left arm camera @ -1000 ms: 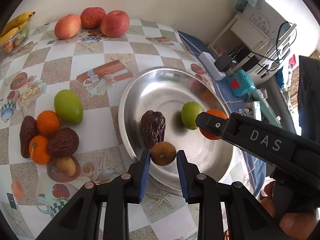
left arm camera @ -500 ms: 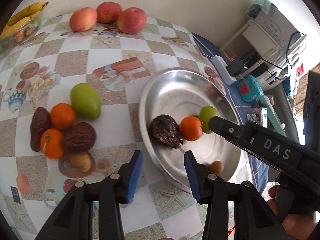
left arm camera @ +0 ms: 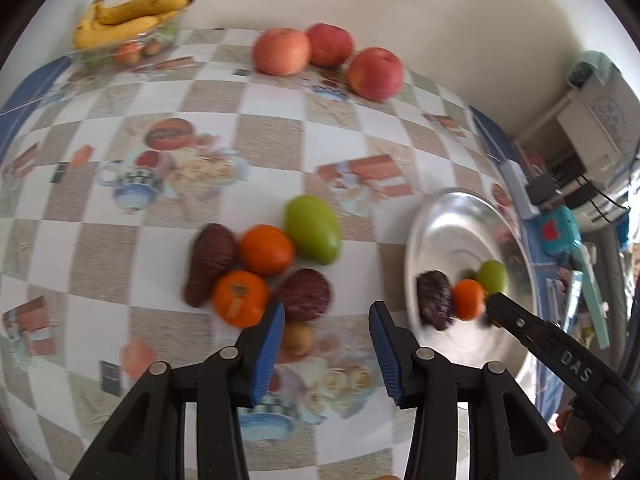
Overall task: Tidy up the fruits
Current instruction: 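Move both open tools back toward the fruit pile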
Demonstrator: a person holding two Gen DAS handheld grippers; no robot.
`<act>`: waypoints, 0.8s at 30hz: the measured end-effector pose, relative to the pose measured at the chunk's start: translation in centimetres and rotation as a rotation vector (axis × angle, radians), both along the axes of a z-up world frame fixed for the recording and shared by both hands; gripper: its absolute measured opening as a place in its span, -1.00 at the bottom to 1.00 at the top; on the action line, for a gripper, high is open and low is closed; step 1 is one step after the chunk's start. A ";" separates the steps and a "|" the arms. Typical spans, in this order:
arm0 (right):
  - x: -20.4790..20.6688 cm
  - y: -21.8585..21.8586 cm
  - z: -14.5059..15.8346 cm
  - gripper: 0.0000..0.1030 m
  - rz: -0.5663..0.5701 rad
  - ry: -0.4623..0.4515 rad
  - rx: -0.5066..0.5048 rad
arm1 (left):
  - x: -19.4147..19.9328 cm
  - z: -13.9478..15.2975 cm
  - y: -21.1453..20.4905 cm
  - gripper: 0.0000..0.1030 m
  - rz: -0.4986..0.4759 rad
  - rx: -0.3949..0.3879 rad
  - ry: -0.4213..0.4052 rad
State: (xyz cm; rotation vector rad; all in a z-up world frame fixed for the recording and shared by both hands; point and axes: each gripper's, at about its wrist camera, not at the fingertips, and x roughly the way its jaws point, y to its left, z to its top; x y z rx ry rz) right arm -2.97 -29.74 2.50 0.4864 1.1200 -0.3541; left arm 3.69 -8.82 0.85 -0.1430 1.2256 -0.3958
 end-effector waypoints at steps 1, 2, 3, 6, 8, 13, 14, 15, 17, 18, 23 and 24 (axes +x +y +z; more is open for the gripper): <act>0.1 0.3 0.0 -0.15 0.011 0.001 -0.003 | 0.2 0.1 0.6 -0.07 0.019 0.014 -0.003; 0.3 0.8 0.0 -0.15 0.024 0.002 -0.005 | 0.3 0.1 1.2 -0.07 0.037 0.021 -0.004; 0.4 1.2 0.0 -0.15 0.039 0.001 -0.006 | 0.5 0.2 1.9 -0.07 0.057 0.022 -0.004; 0.7 2.6 0.2 -0.15 0.085 -0.016 0.001 | 1.0 0.2 3.8 -0.02 0.112 0.005 0.011; 0.9 3.5 0.4 -0.15 0.119 -0.029 0.000 | 1.3 0.3 4.9 0.00 0.146 -0.003 0.019; 1.2 4.6 0.8 -0.15 0.154 -0.046 -0.010 | 1.7 1.1 7.2 0.12 0.217 -0.007 0.001; 1.3 4.6 0.8 -0.15 0.160 -0.046 -0.007 | 1.8 1.2 7.5 0.14 0.227 -0.010 -0.003; 1.3 4.7 0.8 -0.15 0.162 -0.043 -0.006 | 1.9 1.3 7.9 0.17 0.236 -0.012 -0.005; 1.4 4.9 0.6 -0.15 0.167 -0.035 -0.007 | 2.0 1.2 8.3 0.19 0.245 -0.016 -0.002; 1.4 4.9 0.5 -0.15 0.170 -0.033 -0.007 | 2.0 1.1 8.3 0.24 0.247 -0.016 0.002; 1.6 5.3 0.0 0.09 0.183 -0.012 -0.023 | 2.2 0.2 8.3 0.73 0.252 0.020 0.040; 1.6 5.2 -0.2 0.37 0.180 -0.008 -0.025 | 2.2 0.0 8.2 0.85 0.252 0.033 0.046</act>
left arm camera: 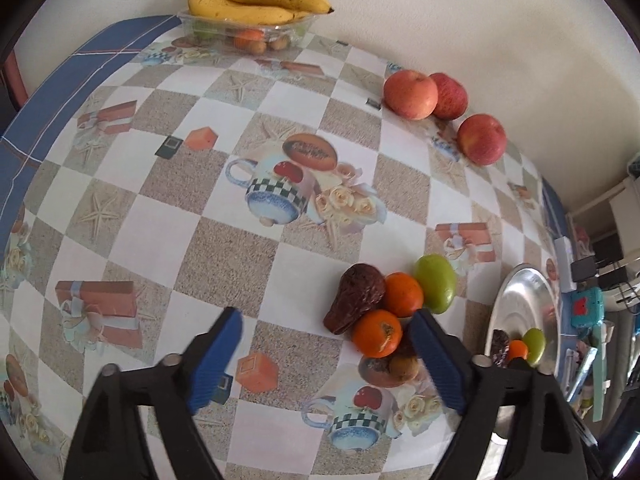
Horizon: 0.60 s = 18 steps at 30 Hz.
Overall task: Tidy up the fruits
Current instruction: 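Move both open tools back toward the fruit pile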
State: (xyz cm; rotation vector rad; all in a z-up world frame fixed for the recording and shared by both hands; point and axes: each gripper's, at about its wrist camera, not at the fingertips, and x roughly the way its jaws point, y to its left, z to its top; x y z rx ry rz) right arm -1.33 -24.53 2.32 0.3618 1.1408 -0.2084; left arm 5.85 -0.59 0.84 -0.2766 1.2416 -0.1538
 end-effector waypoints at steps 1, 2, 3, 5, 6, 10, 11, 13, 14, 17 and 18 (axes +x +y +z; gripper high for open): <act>0.0 -0.1 -0.2 0.51 -0.005 0.002 0.000 | 0.0 -0.2 0.0 0.93 0.001 0.005 0.003; 0.0 -0.2 -0.4 0.54 -0.010 0.005 -0.001 | 0.0 -0.4 0.0 0.97 0.003 0.004 0.007; 0.0 -0.4 -0.5 0.59 -0.014 0.006 -0.003 | -0.1 -0.6 0.1 1.00 0.007 0.002 0.010; 0.0 -0.6 -0.7 0.77 -0.024 0.008 -0.018 | -0.1 -0.9 0.3 1.00 0.018 0.005 0.019; -0.1 -0.7 -0.8 0.88 -0.031 0.006 -0.029 | -0.1 -1.1 0.3 1.00 0.024 0.013 0.022; -0.1 -0.8 -0.5 0.90 -0.041 -0.027 -0.056 | 0.1 -1.2 1.0 1.00 0.059 0.040 0.017; 0.0 -0.7 -0.3 0.90 -0.038 -0.035 -0.060 | 0.1 -1.2 1.2 1.00 0.068 0.041 0.013; 0.1 -0.4 -0.2 0.90 -0.027 -0.043 -0.059 | 0.2 -1.1 1.5 1.00 0.078 0.040 0.007; 0.2 -0.3 -0.2 0.90 -0.019 -0.044 -0.053 | 0.2 -1.0 1.6 1.00 0.079 0.041 0.004; 0.6 0.5 -0.5 0.90 0.027 -0.032 -0.037 | 0.3 -0.9 1.5 1.00 0.072 0.046 -0.001; 0.8 0.8 -0.6 0.90 0.042 -0.029 -0.040 | 0.4 -0.9 1.4 1.00 0.067 0.046 -0.001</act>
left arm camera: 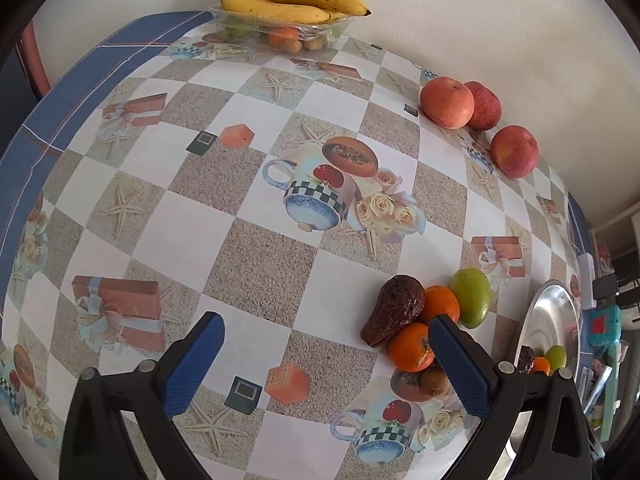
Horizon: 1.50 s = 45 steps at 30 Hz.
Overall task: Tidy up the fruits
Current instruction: 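Move both open tools back toward the fruit pile, then grasp a stemmed tangerine with the left tool while the right tool grasps a kiwi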
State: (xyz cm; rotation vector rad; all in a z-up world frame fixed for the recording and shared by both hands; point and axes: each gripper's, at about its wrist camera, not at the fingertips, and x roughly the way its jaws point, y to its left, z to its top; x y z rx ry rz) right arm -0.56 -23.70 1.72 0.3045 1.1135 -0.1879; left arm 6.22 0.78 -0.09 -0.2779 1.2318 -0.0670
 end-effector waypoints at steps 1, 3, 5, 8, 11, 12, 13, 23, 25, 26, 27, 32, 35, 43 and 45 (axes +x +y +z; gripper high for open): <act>0.1 0.3 -0.1 0.90 0.013 0.002 -0.004 | 0.0 0.0 -0.1 1.00 -0.004 -0.001 0.002; 0.4 1.1 -0.1 0.90 0.041 -0.003 -0.001 | 0.0 0.0 -0.2 1.00 -0.016 -0.008 0.005; 0.6 1.8 0.0 0.90 0.068 -0.020 0.027 | 0.0 0.0 -0.4 1.00 -0.028 -0.017 0.005; 0.8 2.9 0.1 0.90 0.106 -0.038 0.060 | 0.0 0.1 -0.5 1.00 -0.035 -0.032 0.000; 1.1 3.9 -0.1 0.90 0.134 -0.036 0.055 | 0.2 -0.1 -0.5 1.00 -0.042 -0.071 0.003; 1.2 4.2 -0.2 0.90 0.145 -0.034 0.050 | 0.3 -0.2 -0.6 1.00 -0.044 -0.080 0.008; 1.3 4.4 -0.3 0.89 0.152 -0.032 0.045 | 0.3 -0.4 -0.7 1.00 -0.044 -0.086 0.021; 2.3 7.0 -3.0 0.27 0.252 0.065 0.040 | 0.4 -3.0 -3.2 0.77 -0.109 -0.216 0.132; 2.5 7.3 -3.7 0.22 0.264 0.087 0.042 | 0.4 -3.5 -3.5 0.64 -0.110 -0.240 0.151; 2.5 7.5 -4.0 0.22 0.268 0.096 0.042 | 0.4 -3.7 -3.7 0.61 -0.112 -0.253 0.156; 2.6 7.6 -4.3 0.22 0.273 0.104 0.039 | 0.4 -3.7 -3.8 0.55 -0.114 -0.263 0.160; 2.9 8.1 -5.1 0.04 0.291 0.123 0.036 | 0.5 -4.0 -4.1 0.18 -0.106 -0.307 0.159; 3.0 8.3 -5.1 -0.06 0.302 0.119 0.042 | 0.5 -4.3 -3.9 0.00 -0.093 -0.348 0.170; 3.0 8.3 -5.0 -0.51 0.308 0.124 0.059 | 0.5 -4.9 -2.8 -0.28 -0.035 -0.392 0.186; 2.9 8.2 -5.0 -0.52 0.308 0.127 0.062 | 0.4 -5.0 -2.6 -0.28 -0.024 -0.398 0.188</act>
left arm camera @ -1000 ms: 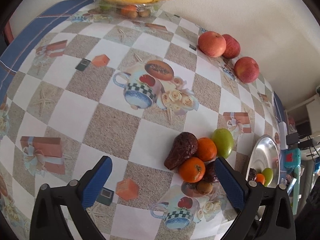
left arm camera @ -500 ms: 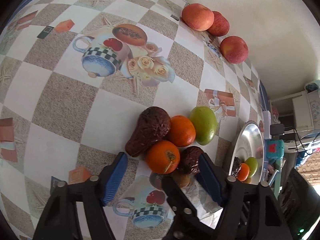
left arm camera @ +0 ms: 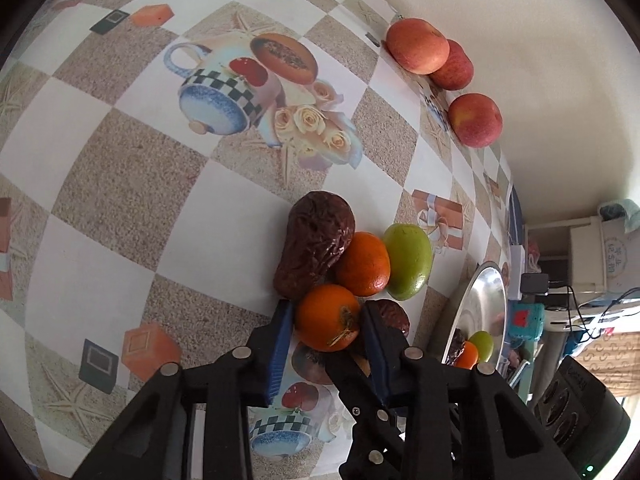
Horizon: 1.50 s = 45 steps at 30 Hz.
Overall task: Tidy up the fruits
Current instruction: 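Grasp a stemmed tangerine with the left tool while the right tool grasps a kiwi, then carry the tangerine and kiwi over the steel bowl and release both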
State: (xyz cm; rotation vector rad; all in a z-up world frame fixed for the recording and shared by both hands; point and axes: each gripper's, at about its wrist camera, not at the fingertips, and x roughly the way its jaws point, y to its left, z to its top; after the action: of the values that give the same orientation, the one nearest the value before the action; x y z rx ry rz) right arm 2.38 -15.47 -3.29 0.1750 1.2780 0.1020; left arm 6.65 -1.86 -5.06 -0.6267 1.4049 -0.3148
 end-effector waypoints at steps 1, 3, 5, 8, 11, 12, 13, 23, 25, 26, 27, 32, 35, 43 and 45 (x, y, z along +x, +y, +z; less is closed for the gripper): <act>-0.1 0.0 0.0 -0.52 -0.001 0.002 -0.001 | 0.0 0.1 0.0 -0.28 0.002 0.006 -0.001; -0.1 -0.2 0.1 -0.52 -0.008 0.005 0.000 | -0.2 0.3 0.2 -0.29 0.005 0.019 -0.002; -0.1 -0.7 0.2 -0.52 -0.025 0.005 0.007 | -0.2 0.4 0.5 -0.29 0.017 0.023 0.000; -0.4 -1.6 0.7 -0.52 -0.066 0.003 0.004 | -0.3 0.8 1.1 -0.29 0.040 0.014 -0.004; -0.7 -2.5 1.4 -0.52 -0.092 -0.014 0.011 | -0.4 1.4 1.4 -0.29 0.047 0.006 -0.020; -0.8 -2.8 1.6 -0.52 -0.103 -0.020 0.012 | -0.4 1.7 1.5 -0.29 0.047 0.003 -0.028; -1.1 -3.1 1.9 -0.52 -0.113 -0.026 0.014 | -0.5 2.0 1.6 -0.29 0.048 -0.001 -0.036; -2.2 -5.2 5.1 -0.52 -0.191 -0.133 0.061 | -0.9 4.3 2.4 -0.29 0.063 -0.019 -0.102; -2.3 -5.5 5.5 -0.52 -0.204 -0.146 0.065 | -0.9 4.6 2.3 -0.29 0.062 -0.017 -0.111; -2.4 -5.6 5.8 -0.52 -0.213 -0.154 0.065 | -0.9 4.8 2.3 -0.29 0.059 -0.015 -0.118; -2.4 -5.8 5.9 -0.52 -0.219 -0.160 0.062 | -0.9 5.0 2.3 -0.29 0.057 -0.012 -0.124; -2.6 -6.7 6.4 -0.52 -0.253 -0.173 0.050 | -1.0 5.6 1.8 -0.29 0.039 -0.005 -0.149; -2.8 -7.3 6.3 -0.52 -0.273 -0.170 0.030 | -1.1 5.9 1.3 -0.29 0.021 -0.005 -0.163; -3.4 -9.4 6.2 -0.52 -0.346 -0.156 0.010 | -1.7 6.6 -1.2 -0.29 -0.052 -0.014 -0.199; -3.6 -10.1 6.1 -0.52 -0.368 -0.154 0.019 | -1.9 6.6 -1.9 -0.29 -0.078 -0.016 -0.208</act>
State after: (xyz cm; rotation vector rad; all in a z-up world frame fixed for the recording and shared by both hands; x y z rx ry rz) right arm -1.25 -25.56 2.85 0.4074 1.0744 -0.1851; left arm 4.76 -3.81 1.58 -0.5369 1.2297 -0.4413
